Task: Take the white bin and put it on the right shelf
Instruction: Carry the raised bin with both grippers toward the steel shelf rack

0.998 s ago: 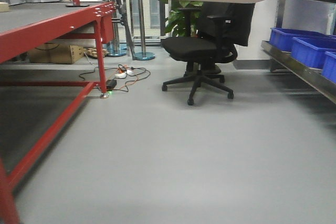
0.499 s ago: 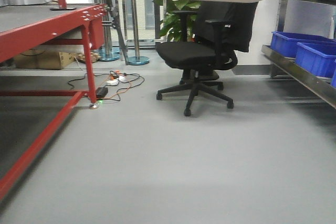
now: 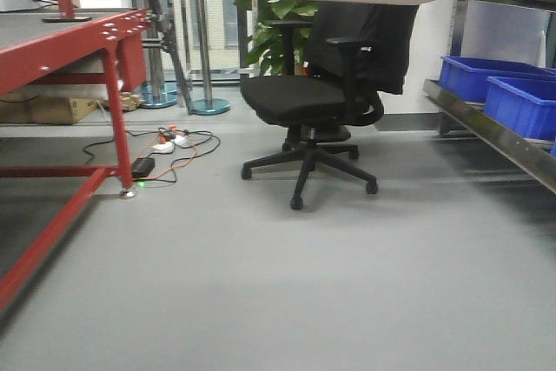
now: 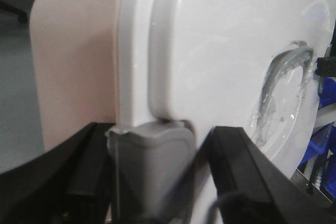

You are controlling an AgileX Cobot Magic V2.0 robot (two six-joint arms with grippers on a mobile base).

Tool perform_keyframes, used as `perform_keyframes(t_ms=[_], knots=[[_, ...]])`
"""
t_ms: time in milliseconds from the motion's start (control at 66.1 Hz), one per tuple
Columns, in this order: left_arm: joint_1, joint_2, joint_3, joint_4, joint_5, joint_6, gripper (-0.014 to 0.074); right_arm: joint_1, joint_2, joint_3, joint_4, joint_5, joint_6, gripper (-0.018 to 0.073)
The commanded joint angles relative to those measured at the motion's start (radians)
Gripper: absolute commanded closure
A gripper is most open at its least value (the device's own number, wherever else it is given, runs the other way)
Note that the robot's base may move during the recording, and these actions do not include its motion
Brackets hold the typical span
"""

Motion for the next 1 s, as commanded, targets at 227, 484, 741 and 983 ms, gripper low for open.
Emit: perform_keyframes(t_ms=[227, 484, 741, 983], knots=[[-0.024, -0.012, -0.033, -0.22, 0.067, 0.005, 0.0358, 0.021, -0.017, -0.037, 0.243, 0.115, -0.012, 0.0122], [-0.024, -0.012, -0.033, -0.22, 0.067, 0.005, 0.0358, 0.021, -0.017, -0.037, 0.243, 0.115, -0.012, 0.0122], [-0.024, -0.012, -0.033, -0.22, 0.067, 0.005, 0.0358, 0.021, -0.017, -0.037, 0.243, 0.115, -0.012, 0.0122], [-0.024, -0.012, -0.033, -0.22, 0.067, 0.005, 0.0358, 0.021, -0.017, -0.037, 0.243, 0.116, -0.012, 0.0122]])
